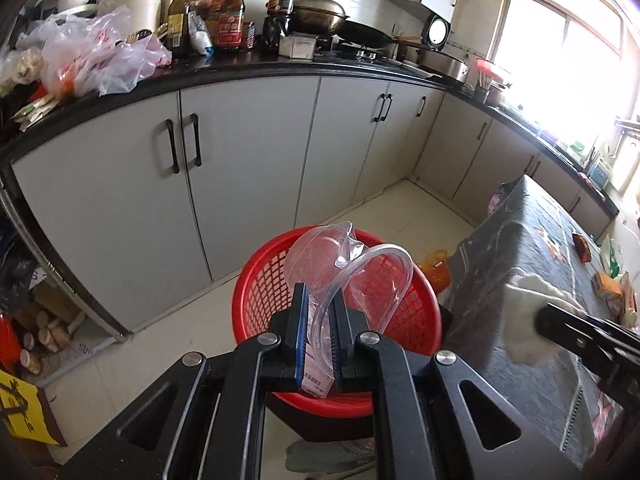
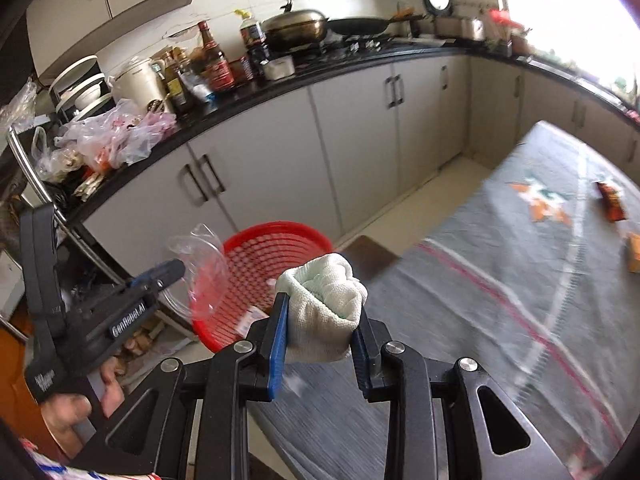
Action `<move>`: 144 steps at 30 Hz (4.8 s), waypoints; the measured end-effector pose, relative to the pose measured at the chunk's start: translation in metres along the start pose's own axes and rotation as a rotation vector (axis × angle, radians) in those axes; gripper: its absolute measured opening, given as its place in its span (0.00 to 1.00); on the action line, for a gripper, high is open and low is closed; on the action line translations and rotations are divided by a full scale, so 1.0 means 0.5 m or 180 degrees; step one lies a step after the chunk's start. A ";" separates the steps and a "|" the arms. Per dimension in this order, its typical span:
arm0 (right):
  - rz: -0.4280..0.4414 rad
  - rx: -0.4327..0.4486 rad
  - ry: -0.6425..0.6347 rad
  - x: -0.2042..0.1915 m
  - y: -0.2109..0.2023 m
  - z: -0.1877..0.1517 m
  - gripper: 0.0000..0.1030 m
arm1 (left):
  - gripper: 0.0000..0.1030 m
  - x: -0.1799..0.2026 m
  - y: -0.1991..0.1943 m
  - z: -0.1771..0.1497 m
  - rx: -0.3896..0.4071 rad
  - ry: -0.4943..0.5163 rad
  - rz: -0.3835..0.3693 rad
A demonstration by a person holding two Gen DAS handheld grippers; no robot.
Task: Collect trash
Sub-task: 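Open both grippers to drop cup and tissue into the red basket, then move both tools back over the table toward the remaining trash, then grasp the orange medicine box with left gripper while right gripper grasps white plastic bag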
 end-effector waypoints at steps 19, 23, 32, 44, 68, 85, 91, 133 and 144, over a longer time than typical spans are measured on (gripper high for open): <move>0.0134 -0.0096 0.0099 -0.014 0.092 0.041 0.49 | 0.50 0.000 0.001 0.009 0.0133 -0.0010 0.0065; 0.0089 -0.0070 0.0150 0.010 0.065 0.017 0.53 | 0.53 0.012 -0.013 0.007 0.0203 0.0090 0.0192; -0.0031 0.0040 0.0259 0.065 -0.001 -0.029 0.57 | 0.58 0.058 -0.055 -0.006 0.0302 0.0293 0.0300; -0.0098 0.0188 0.0449 0.126 -0.080 -0.081 0.60 | 0.72 0.140 -0.117 -0.023 0.0435 0.0530 0.0314; -0.0285 0.0542 0.0922 0.285 -0.241 -0.179 0.64 | 0.75 0.287 -0.194 -0.077 0.0550 0.1105 0.0304; -0.0536 0.0680 0.1355 0.439 -0.339 -0.271 0.65 | 0.76 0.395 -0.202 -0.108 0.0421 0.1457 0.0055; -0.0770 0.0711 0.1682 0.555 -0.399 -0.337 0.65 | 0.76 0.478 -0.194 -0.103 0.0279 0.1599 -0.0321; -0.0628 0.0908 0.2260 0.896 -0.402 -0.267 0.66 | 0.76 1.224 0.165 -0.154 -0.0462 0.4361 -0.1646; -0.0401 0.1013 0.2389 0.910 -0.396 -0.266 0.65 | 0.47 1.225 0.167 -0.178 -0.0875 0.4154 -0.2004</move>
Point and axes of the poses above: each gripper's, at about its wrist camera, not at the fingertips, and y roughly the way its jaws point, x to its right, z to its top, the point moved 9 cm from there along y, roughly the way its jaws point, and after that the axes turned 8 degrees about -x, right-handed, at the moved point
